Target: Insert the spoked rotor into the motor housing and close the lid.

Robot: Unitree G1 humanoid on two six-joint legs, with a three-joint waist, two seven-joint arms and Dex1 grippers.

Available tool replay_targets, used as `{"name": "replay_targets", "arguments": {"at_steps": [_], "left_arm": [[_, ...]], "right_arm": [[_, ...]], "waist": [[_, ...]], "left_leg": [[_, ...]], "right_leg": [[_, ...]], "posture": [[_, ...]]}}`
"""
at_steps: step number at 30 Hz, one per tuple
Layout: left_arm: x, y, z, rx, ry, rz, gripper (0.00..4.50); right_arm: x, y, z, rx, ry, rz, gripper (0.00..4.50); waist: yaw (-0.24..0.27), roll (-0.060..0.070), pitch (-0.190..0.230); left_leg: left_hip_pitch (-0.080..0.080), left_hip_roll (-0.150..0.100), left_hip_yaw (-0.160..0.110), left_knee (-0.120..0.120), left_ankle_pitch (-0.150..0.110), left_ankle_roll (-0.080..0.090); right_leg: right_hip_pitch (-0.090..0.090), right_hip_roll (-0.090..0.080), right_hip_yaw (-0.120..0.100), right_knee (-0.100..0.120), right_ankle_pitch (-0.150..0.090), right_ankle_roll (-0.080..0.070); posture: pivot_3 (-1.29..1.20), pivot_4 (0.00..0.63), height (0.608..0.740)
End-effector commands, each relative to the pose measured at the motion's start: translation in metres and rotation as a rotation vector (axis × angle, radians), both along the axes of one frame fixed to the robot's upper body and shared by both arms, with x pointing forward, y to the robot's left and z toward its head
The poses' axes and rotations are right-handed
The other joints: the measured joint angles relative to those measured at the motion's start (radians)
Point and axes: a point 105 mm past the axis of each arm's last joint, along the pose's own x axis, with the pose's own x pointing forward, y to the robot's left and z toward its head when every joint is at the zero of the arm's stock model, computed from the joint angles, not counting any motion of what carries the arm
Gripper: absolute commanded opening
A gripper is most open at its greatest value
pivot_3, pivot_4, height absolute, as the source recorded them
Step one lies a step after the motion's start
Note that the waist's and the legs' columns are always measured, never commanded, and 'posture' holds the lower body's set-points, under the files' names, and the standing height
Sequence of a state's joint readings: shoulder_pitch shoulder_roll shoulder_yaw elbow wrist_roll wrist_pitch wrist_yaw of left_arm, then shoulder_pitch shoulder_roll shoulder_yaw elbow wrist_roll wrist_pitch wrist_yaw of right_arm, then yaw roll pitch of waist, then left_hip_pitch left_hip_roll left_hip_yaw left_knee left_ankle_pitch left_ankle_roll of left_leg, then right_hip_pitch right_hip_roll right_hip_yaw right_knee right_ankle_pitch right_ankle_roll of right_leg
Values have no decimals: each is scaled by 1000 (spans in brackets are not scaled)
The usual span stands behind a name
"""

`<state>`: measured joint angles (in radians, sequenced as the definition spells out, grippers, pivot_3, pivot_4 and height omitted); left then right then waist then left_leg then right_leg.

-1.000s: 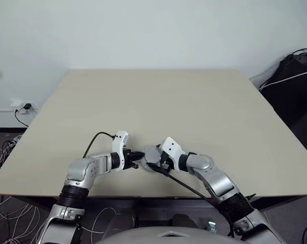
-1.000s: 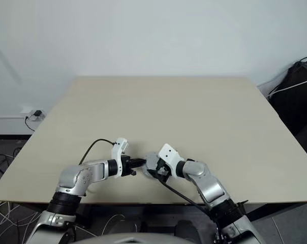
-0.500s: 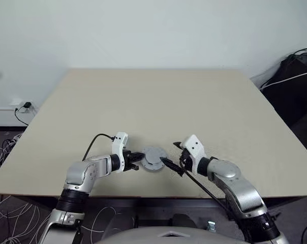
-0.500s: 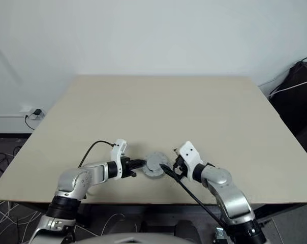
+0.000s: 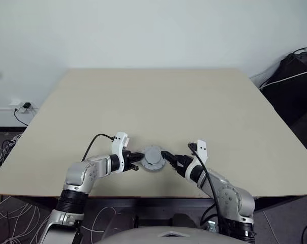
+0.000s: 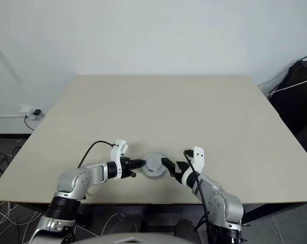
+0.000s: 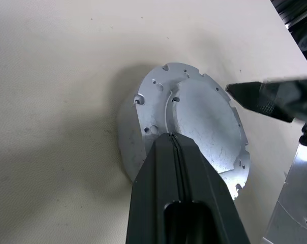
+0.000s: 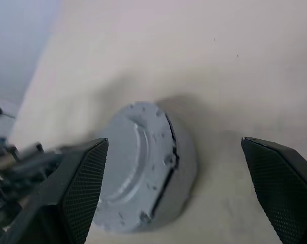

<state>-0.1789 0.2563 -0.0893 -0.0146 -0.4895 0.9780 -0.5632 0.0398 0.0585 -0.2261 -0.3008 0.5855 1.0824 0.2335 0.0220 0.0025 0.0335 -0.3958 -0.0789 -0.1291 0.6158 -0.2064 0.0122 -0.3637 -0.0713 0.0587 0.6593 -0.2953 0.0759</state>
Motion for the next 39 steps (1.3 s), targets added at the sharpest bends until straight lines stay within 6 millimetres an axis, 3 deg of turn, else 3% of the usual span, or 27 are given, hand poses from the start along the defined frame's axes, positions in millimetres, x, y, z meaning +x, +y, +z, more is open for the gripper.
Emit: {"name": "replay_targets", "arguments": {"at_steps": [1, 17, 23, 34, 39], "left_arm": [[-5, -7, -4, 6, 22, -27, 0], [-7, -6, -5, 3, 23, -22, 0], [-7, -5, -5, 10, 24, -23, 0], [-8, -5, -6, 8, 26, -25, 0], [-8, -5, -6, 11, 27, -25, 0]], "right_arm": [[2, 9, 7, 68, 13, 30, 4487], [-8, 31, -16, 247, 211, 102, 4487], [-13, 46, -7, 414, 243, 163, 4487], [-5, 66, -7, 503, 278, 171, 4487], [-1, 78, 5, 540, 241, 206, 4487]], "waist": [[0, 1, 0], [-12, 3, -4], [-13, 4, -4], [-36, 4, -5], [-45, 4, -5]], "left_leg": [[0, 0, 0, 0, 0, 0], [0, 0, 1, -1, 0, 0], [0, 0, 1, -1, 0, 0], [1, 0, 0, -1, 0, 0], [1, 1, 0, -1, 0, 0]], "right_leg": [[0, 0, 0, 0, 0, -1], [0, 0, 0, 0, 0, 0], [0, 0, 0, 0, 0, 0], [0, 0, 0, 0, 0, 0], [0, 0, 1, 0, 1, -1]], "posture": [[0, 0, 740], [0, 0, 740], [0, 0, 740], [0, 0, 740], [0, 0, 740]]}}
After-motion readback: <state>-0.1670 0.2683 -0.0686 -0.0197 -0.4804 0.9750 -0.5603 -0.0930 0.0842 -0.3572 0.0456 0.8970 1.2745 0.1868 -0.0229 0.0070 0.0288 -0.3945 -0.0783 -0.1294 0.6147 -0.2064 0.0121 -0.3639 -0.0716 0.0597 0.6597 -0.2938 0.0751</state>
